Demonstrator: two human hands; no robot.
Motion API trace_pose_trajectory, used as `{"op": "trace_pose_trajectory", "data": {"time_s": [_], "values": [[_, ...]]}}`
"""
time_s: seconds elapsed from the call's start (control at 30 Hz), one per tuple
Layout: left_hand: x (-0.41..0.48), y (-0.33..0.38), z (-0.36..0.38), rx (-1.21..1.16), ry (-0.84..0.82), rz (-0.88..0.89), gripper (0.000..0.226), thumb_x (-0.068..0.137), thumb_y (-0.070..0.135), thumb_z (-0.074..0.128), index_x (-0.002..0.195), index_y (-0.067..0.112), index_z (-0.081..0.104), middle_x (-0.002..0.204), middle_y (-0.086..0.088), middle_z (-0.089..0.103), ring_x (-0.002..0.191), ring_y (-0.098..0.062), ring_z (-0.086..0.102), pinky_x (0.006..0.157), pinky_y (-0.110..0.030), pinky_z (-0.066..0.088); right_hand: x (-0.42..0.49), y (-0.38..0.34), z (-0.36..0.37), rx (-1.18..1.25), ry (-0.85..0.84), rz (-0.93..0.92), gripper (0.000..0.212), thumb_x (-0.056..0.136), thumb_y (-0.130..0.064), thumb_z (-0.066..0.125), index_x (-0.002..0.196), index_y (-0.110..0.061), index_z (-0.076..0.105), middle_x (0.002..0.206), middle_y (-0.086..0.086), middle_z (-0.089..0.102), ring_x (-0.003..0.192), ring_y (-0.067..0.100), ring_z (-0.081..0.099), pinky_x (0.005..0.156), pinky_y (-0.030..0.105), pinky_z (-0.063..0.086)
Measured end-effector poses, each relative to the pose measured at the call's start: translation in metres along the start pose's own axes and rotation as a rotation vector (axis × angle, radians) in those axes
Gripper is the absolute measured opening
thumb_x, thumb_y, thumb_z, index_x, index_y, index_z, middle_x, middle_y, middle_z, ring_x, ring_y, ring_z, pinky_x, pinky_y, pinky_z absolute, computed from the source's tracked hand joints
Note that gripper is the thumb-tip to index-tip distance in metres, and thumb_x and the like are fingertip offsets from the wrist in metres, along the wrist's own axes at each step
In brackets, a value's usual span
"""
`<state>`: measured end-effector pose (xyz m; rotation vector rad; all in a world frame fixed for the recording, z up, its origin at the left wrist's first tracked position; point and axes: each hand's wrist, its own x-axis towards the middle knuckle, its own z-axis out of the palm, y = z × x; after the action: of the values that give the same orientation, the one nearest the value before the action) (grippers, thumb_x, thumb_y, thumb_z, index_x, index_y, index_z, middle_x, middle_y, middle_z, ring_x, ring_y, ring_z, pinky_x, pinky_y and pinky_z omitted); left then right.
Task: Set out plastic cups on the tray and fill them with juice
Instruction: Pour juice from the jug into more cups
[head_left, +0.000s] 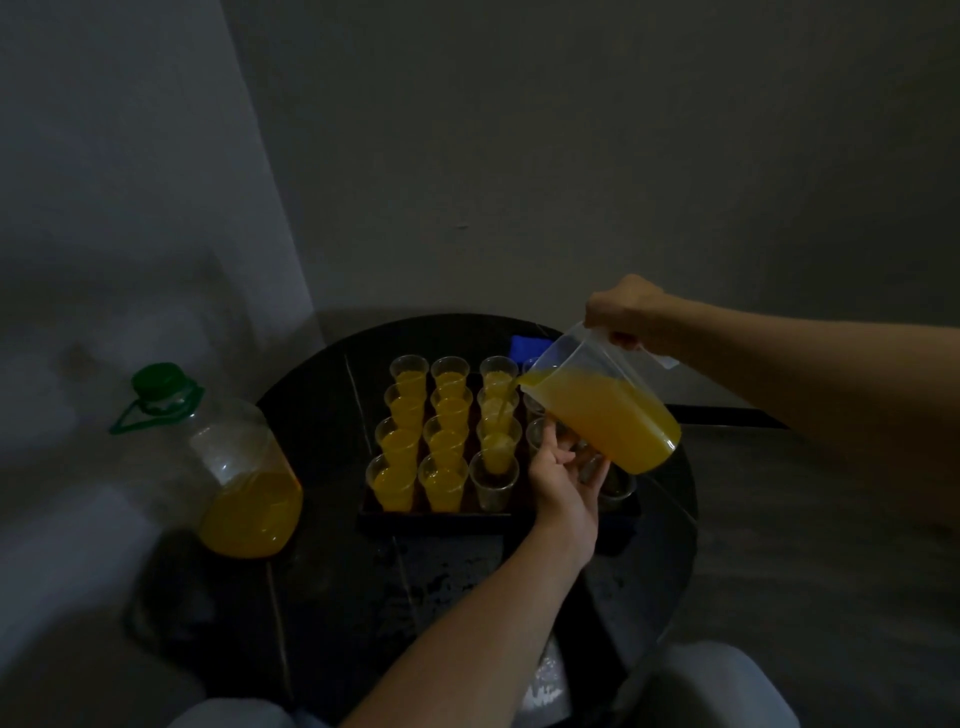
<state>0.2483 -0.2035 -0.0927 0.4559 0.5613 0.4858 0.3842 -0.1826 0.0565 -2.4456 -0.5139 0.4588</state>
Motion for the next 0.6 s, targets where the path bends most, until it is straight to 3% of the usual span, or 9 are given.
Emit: {"op": "trace_pose_trajectory", "data": {"time_s": [0.43,0.6], "values": [[-0.004,0.008,0.003,0.05,0.002,0.052,0.06,0.097,0.013,0.032,0.154,0.03,0.039,0.129,-0.008,0.061,0.117,-0.025,0.06,0.11,-0.047,0.044,-0.006,0.002,-0.002,0.079,-0.005,-0.031,0.021,0.098,-0.023,0.053,0.082,-0.01,0.053,0.071,0.006,0.051,0.056,0.014,0.044,0.048,0.023,0.035],[-0.006,0.007,0.003,0.087,0.007,0.075,0.062,0.094,0.016,0.036,0.154,0.033,0.039,0.138,-0.008,0.055,0.125,-0.026,0.054,0.113,-0.049,0.041,-0.012,0.005,-0.003,0.129,0.027,-0.049,0.021,0.094,-0.022,0.056,0.077,-0.01,0.053,0.069,0.007,0.051,0.054,0.015,0.043,0.046,0.024,0.034]]}}
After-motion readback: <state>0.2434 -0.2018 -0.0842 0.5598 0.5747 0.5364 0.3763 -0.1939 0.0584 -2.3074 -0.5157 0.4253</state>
